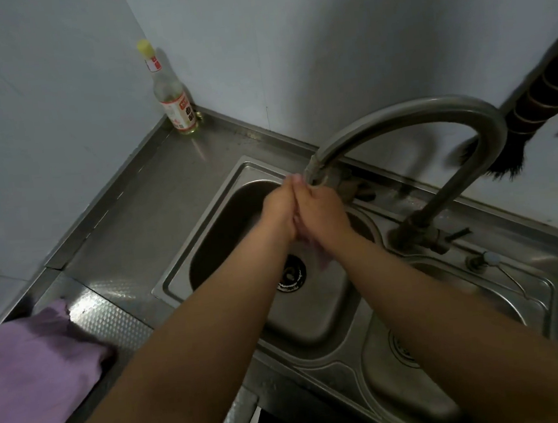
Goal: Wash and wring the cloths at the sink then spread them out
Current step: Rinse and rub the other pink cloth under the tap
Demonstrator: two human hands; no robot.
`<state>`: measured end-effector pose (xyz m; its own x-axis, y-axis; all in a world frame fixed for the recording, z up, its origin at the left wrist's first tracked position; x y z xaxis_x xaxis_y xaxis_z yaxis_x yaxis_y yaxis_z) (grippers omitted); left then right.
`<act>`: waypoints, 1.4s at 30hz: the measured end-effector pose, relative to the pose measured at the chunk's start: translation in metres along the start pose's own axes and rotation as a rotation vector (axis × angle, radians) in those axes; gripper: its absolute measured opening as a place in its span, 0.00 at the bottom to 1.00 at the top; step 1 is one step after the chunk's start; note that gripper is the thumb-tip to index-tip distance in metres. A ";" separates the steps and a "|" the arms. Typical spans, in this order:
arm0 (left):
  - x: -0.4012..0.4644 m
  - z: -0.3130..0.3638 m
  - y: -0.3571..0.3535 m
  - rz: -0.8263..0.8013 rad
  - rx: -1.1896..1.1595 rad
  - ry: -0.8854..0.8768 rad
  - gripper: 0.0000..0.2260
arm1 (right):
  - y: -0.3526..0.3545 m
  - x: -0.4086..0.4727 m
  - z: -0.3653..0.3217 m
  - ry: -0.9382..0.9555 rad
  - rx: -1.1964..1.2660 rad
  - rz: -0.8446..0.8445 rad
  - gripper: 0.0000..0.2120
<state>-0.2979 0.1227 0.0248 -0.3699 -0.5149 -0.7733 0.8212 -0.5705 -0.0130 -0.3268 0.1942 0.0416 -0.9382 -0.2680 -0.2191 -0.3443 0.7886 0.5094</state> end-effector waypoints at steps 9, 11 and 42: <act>-0.012 -0.006 -0.012 0.082 -0.029 -0.026 0.14 | 0.005 0.011 -0.002 -0.080 -0.100 0.011 0.15; -0.016 -0.011 -0.018 0.063 -0.022 -0.050 0.13 | 0.009 0.020 -0.002 -0.111 -0.089 0.033 0.14; -0.013 0.019 0.048 -0.547 0.801 -0.521 0.16 | 0.036 0.008 -0.005 -0.127 0.089 -0.540 0.23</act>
<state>-0.2613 0.0898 0.0464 -0.8905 -0.1654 -0.4239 0.0406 -0.9568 0.2879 -0.3468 0.2175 0.0617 -0.6159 -0.5826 -0.5304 -0.7651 0.6029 0.2262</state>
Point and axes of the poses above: each hand's wrist, its own x-axis towards the middle knuckle, its own y-axis out of the back of the hand, z = x × y, the point moved 2 cm from there along x, towards the middle knuckle, and after that the axes turned 10 degrees about z, right-handed, at the moved point
